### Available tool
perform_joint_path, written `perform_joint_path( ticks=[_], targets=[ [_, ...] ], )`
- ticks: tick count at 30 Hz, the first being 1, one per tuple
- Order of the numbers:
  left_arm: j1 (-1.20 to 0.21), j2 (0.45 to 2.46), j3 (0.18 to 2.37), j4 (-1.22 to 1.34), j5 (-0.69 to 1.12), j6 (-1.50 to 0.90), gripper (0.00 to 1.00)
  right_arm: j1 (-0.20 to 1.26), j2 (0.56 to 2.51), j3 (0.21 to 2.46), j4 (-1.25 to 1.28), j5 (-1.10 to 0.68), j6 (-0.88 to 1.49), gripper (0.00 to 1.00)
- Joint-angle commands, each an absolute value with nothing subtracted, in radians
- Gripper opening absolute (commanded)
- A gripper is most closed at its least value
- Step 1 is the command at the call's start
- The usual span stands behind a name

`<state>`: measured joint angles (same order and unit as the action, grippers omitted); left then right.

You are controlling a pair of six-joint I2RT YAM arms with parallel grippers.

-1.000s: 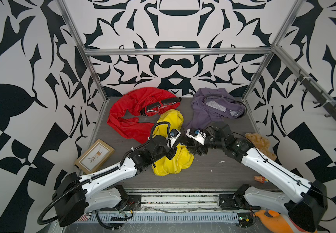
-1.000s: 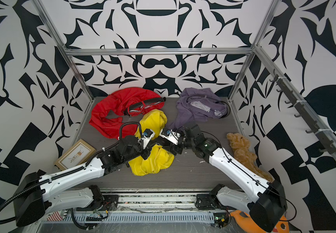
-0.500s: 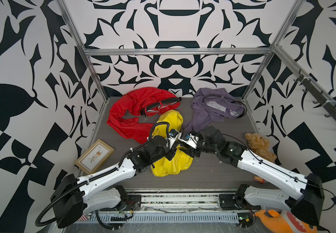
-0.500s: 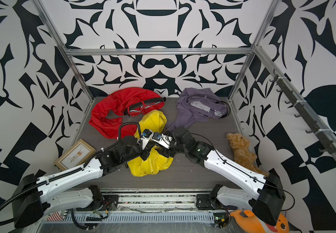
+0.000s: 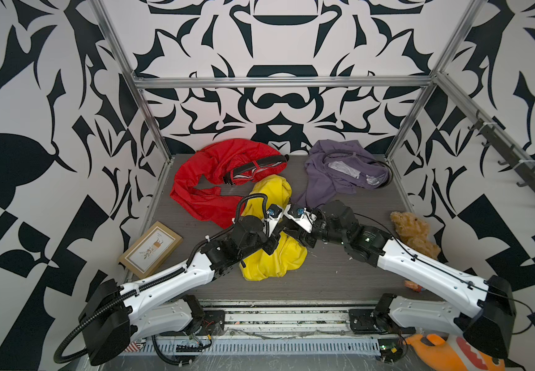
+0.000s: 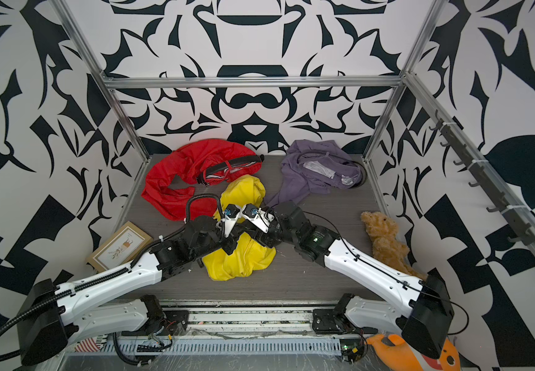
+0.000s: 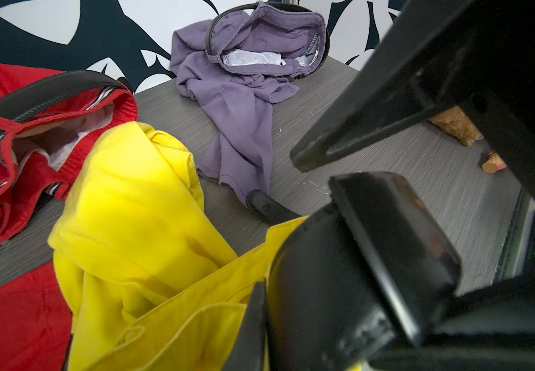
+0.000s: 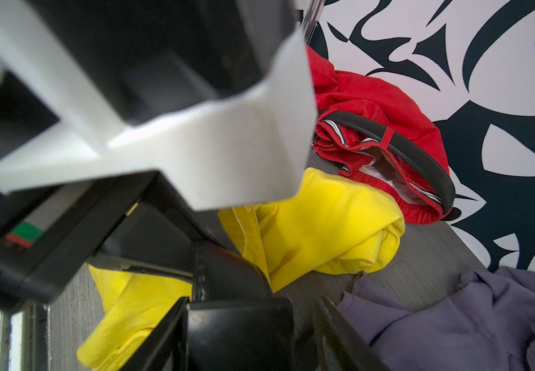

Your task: Remove the belt from the trousers

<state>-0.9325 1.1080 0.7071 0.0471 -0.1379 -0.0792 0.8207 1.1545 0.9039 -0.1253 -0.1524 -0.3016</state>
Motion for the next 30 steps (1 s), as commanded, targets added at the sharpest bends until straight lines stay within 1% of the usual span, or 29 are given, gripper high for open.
perform_joint_path(
  ticks=[1,5,6,7,10,13,18,21,26,30],
  targets=[
    [-0.933,1.079,0.717,0.064,-0.124,-0.113,0.00,0.828,1.169,0.913,-0.060,-0.154,-0.273,0.64],
    [-0.933,1.075,0.714,0.064,-0.128,-0.114,0.00,0.834,1.186,0.920,-0.063,-0.139,-0.283,0.64],
    [-0.933,1.074,0.715,0.063,-0.129,-0.113,0.00,0.834,1.187,0.920,-0.061,-0.135,-0.284,0.61],
    [-0.933,1.072,0.715,0.061,-0.129,-0.114,0.00,0.834,1.187,0.920,-0.062,-0.133,-0.286,0.57],
    [-0.933,1.071,0.714,0.052,-0.135,-0.113,0.00,0.834,1.177,0.923,-0.067,-0.134,-0.287,0.39],
    [-0.933,1.067,0.707,0.040,-0.152,-0.113,0.00,0.834,1.159,0.923,-0.084,-0.141,-0.291,0.27],
    [-0.933,1.047,0.678,0.019,-0.190,-0.125,0.00,0.830,1.115,0.918,-0.109,-0.174,-0.309,0.12],
    [-0.929,1.027,0.653,0.010,-0.233,-0.128,0.00,0.801,1.094,0.923,-0.143,-0.209,-0.311,0.01],
    [-0.895,1.005,0.639,-0.023,-0.264,-0.139,0.00,0.718,1.066,0.926,-0.178,-0.297,-0.280,0.00],
    [-0.866,0.987,0.634,-0.062,-0.317,-0.144,0.00,0.665,1.045,0.928,-0.219,-0.325,-0.277,0.00]
  ],
)
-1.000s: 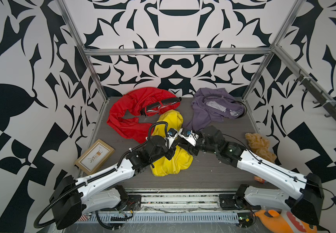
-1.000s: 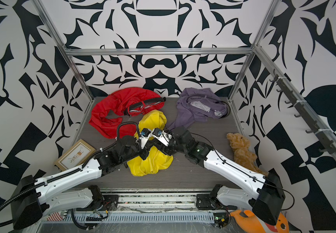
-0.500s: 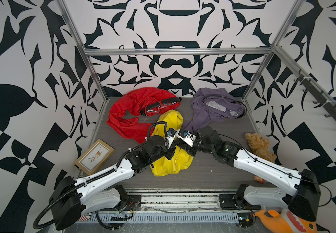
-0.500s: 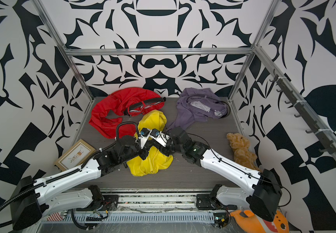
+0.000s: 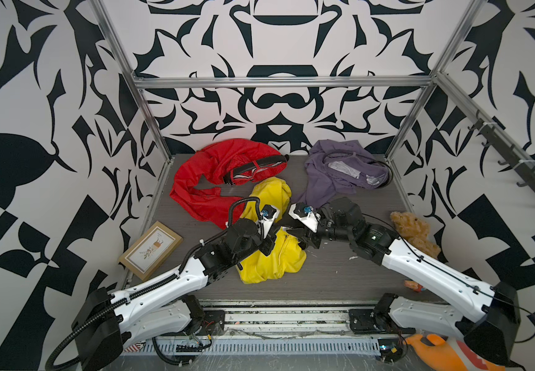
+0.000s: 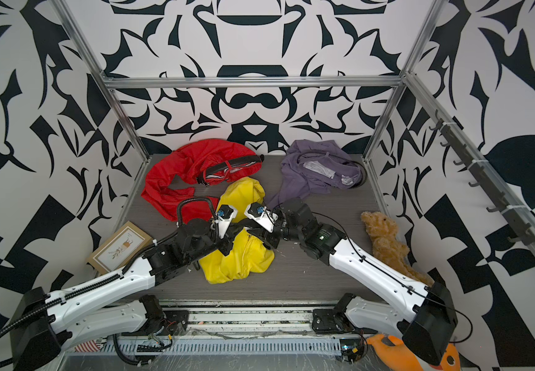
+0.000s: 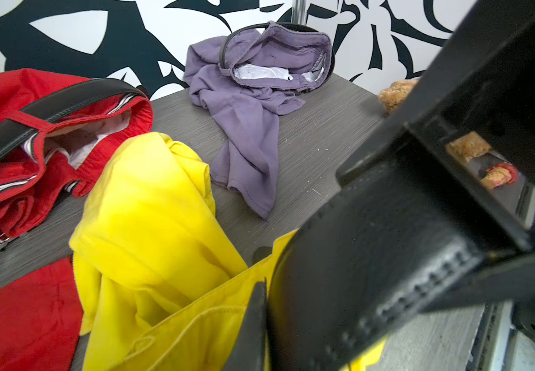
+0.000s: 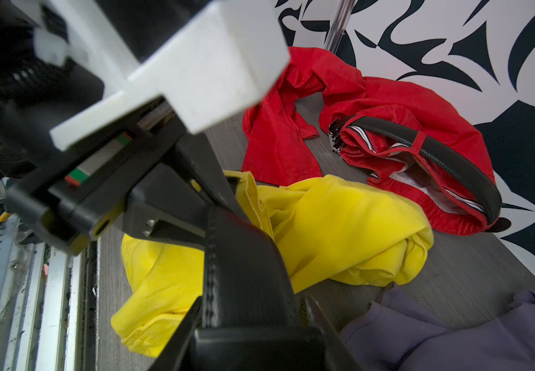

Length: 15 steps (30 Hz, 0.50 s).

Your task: Remove the belt from the trousers

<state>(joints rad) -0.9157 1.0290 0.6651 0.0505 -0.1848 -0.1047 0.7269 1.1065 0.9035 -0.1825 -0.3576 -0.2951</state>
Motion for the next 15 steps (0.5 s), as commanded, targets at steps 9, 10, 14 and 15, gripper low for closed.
perform_joint_path(
  ticks=[9,10,14,15],
  targets=[
    [-0.670,0.902,0.556,-0.065,-0.299,-0.321,0.00,0.529,0.981,0.913,-0.286,-0.369,-0.277,0.00],
    [-0.648,0.901,0.549,-0.067,-0.285,-0.340,0.00,0.518,0.979,0.915,-0.289,-0.373,-0.278,0.00],
    [-0.628,0.940,0.578,-0.068,-0.195,-0.319,0.03,0.514,1.011,0.957,-0.331,-0.407,-0.299,0.00],
    [-0.639,0.955,0.613,-0.091,-0.171,-0.301,0.20,0.514,1.027,0.981,-0.349,-0.428,-0.305,0.00]
  ],
)
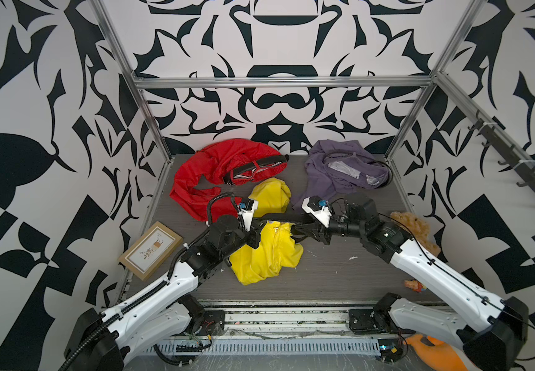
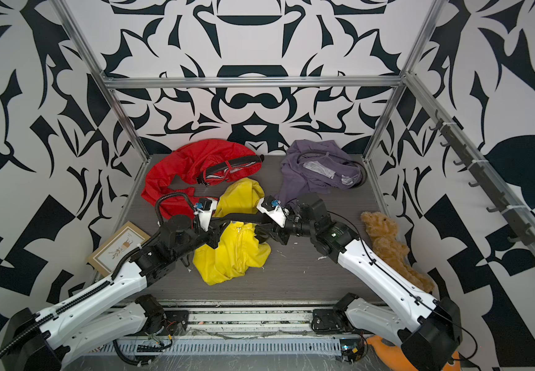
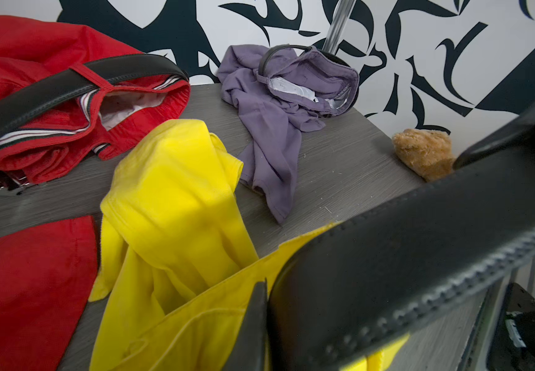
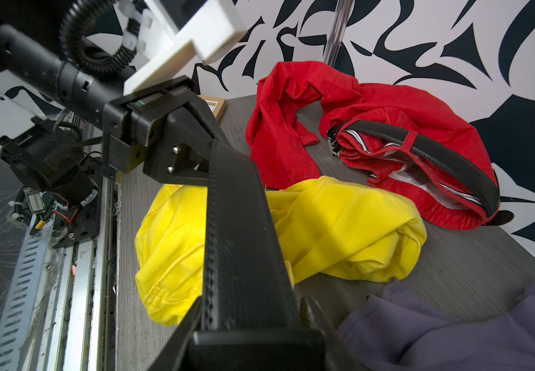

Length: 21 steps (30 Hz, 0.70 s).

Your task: Remove the belt from the trousers

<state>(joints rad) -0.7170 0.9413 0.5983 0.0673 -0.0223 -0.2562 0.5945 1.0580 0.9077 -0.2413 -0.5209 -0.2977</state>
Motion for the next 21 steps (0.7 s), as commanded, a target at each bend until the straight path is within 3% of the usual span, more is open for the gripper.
perform_joint_path(
  ticks=[1,4,9,16,19,21],
  targets=[
    [-0.664,0.970,0.652,-0.115,-0.169,-0.268,0.36,0.514,1.048,1.005,-0.365,-0.443,-0.316,0.00],
    [-0.784,0.997,0.750,-0.160,-0.277,-0.133,0.67,0.515,1.089,1.062,-0.401,-0.479,-0.349,0.00],
    [-0.899,1.036,0.875,-0.155,-0.352,0.034,0.90,0.514,1.138,1.141,-0.474,-0.529,-0.402,0.00],
    [-0.918,1.164,0.950,-0.032,-0.240,0.203,1.00,0.515,1.143,1.176,-0.495,-0.550,-0.418,0.00],
    [-0.918,1.233,0.953,0.055,-0.239,0.236,0.99,0.513,1.144,1.183,-0.495,-0.556,-0.415,0.00],
    [-0.918,1.267,0.969,0.100,-0.246,0.251,0.92,0.514,1.144,1.182,-0.496,-0.557,-0.411,0.00]
  ],
)
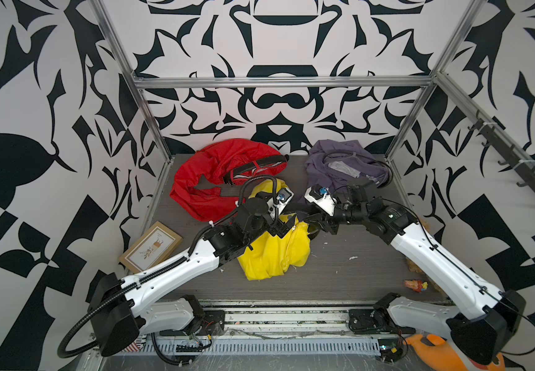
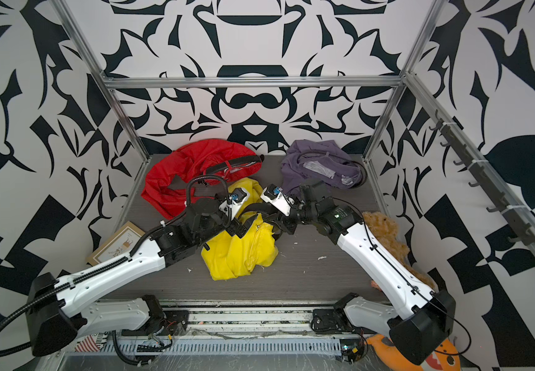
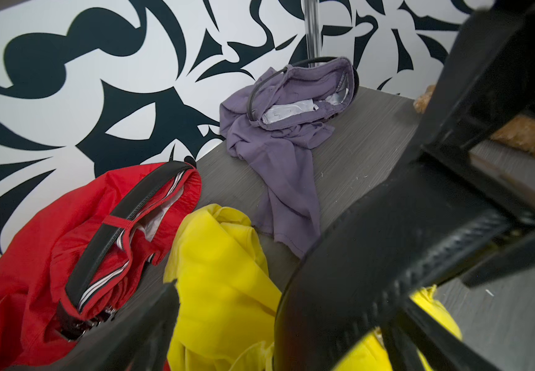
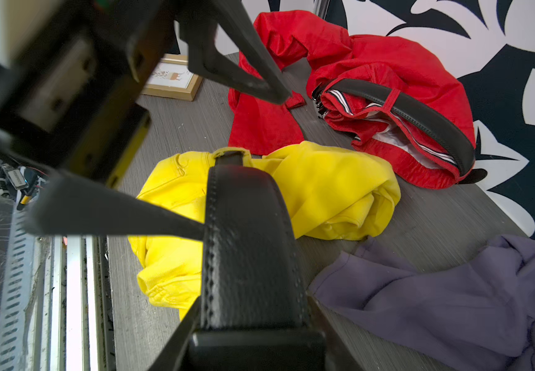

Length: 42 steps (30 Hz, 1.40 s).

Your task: Remove the belt from the trousers

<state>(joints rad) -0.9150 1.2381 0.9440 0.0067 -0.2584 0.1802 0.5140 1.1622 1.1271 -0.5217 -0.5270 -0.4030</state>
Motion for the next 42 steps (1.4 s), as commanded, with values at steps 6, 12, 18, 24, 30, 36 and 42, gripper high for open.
perform_joint_path(
  ticks=[6,12,18,24,30,36,42],
  targets=[
    [-0.884,1.325,0.970,0.202,-0.257,0.165,0.07,0.514,1.133,1.146,-0.483,-0.529,-0.401,0.00],
    [-0.677,1.157,0.784,0.207,-0.195,-0.118,0.00,0.501,1.121,1.125,-0.488,-0.504,-0.400,0.00],
    [-0.478,1.006,0.622,0.153,-0.152,-0.319,0.00,0.475,1.119,1.113,-0.482,-0.498,-0.398,0.00],
    [-0.338,0.975,0.556,0.131,-0.066,-0.469,0.00,0.451,1.120,1.123,-0.486,-0.509,-0.391,0.00],
    [-0.510,1.054,0.759,-0.006,-0.078,-0.216,0.57,0.459,1.193,1.217,-0.566,-0.573,-0.419,0.00],
    [-0.708,1.099,0.923,-0.059,-0.254,0.057,0.90,0.463,1.239,1.304,-0.638,-0.595,-0.462,0.00],
    [-0.834,1.192,1.047,-0.030,-0.325,0.305,1.00,0.465,1.238,1.318,-0.651,-0.606,-0.464,0.00]
  ],
)
